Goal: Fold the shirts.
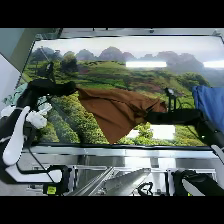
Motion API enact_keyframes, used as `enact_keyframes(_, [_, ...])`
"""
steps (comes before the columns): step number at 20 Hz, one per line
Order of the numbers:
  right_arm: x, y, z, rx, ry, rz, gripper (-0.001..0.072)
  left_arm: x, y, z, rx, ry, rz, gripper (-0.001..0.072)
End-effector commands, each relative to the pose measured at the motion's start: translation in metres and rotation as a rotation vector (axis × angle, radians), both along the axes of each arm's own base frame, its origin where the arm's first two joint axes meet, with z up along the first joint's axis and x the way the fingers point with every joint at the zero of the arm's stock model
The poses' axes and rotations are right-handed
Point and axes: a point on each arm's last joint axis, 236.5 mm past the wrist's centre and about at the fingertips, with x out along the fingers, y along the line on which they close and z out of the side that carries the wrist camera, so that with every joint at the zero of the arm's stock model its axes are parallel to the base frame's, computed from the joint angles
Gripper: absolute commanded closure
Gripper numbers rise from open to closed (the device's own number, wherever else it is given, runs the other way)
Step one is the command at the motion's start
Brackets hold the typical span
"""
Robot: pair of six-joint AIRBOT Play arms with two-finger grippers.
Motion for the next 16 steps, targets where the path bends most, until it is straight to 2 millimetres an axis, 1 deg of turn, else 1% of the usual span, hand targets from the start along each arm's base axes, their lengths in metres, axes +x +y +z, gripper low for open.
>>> enact_keyframes(1, [-0.008, 0.003, -0.039, -0.029, 0.073, -0.034, 0.0686, 0.025, -0.005, -0.027, -0.010, 0.045, -0.027, 0.0695])
enact_keyframes(2, [-0.002, 0.001, -0.042, -0.038, 0.062, -0.050, 0.0687, 0.030, -0.010, -0.017, -0.026, 0.050, -0.054, 0.0609])
enact_keyframes(3, [0.006, -0.002, -0.041, -0.042, 0.035, -0.073, 0.0687, 0.031, -0.017, -0.001, -0.041, 0.052, -0.100, 0.0145])
enact_keyframes(4, [0.014, -0.003, -0.037, -0.044, 0.008, -0.086, 0.0687, 0.031, -0.022, 0.017, -0.066, 0.067, -0.113, 0.0021])
enact_keyframes(6, [0.025, -0.001, -0.026, -0.044, -0.029, -0.075, 0.0687, 0.021, -0.027, 0.057, -0.124, 0.121, -0.133, 0.0021])
enact_keyframes(7, [0.028, -0.001, -0.021, -0.049, -0.046, -0.062, 0.0686, 0.009, -0.027, 0.074, -0.141, 0.152, -0.138, 0.0022])
enact_keyframes(8, [0.032, -0.001, -0.017, -0.057, -0.068, -0.049, 0.0687, -0.006, -0.026, 0.086, -0.158, 0.194, -0.139, 0.0022])
enact_keyframes(9, [0.036, -0.001, -0.013, -0.057, -0.082, -0.047, 0.0687, -0.029, -0.029, 0.093, -0.170, 0.248, -0.156, 0.0022])
enact_keyframes(10, [0.039, 0.000, -0.009, -0.055, -0.092, -0.047, 0.0687, -0.052, -0.030, 0.093, -0.166, 0.294, -0.160, 0.0023])
enact_keyframes(11, [0.041, 0.001, -0.006, -0.053, -0.098, -0.047, 0.0687, -0.078, -0.033, 0.089, -0.157, 0.340, -0.150, 0.0023])
enact_keyframes(12, [0.042, 0.001, -0.006, -0.052, -0.100, -0.048, 0.0687, -0.104, -0.041, 0.080, -0.154, 0.380, -0.137, 0.0023])
enact_keyframes(13, [0.041, 0.001, -0.006, -0.052, -0.097, -0.045, 0.0686, -0.130, -0.052, 0.068, -0.160, 0.413, -0.135, 0.0023])
enact_keyframes(14, [0.039, 0.002, -0.007, -0.051, -0.089, -0.039, 0.0687, -0.159, -0.068, 0.054, -0.169, 0.453, -0.134, 0.0022])
enact_keyframes(15, [0.036, 0.003, -0.007, -0.049, -0.081, -0.033, 0.0687, -0.190, -0.083, 0.033, -0.164, 0.490, -0.135, 0.0023])
enact_keyframes(16, [0.035, 0.003, -0.008, -0.049, -0.076, -0.028, 0.0686, -0.214, -0.096, 0.012, -0.156, 0.508, -0.129, 0.0022])
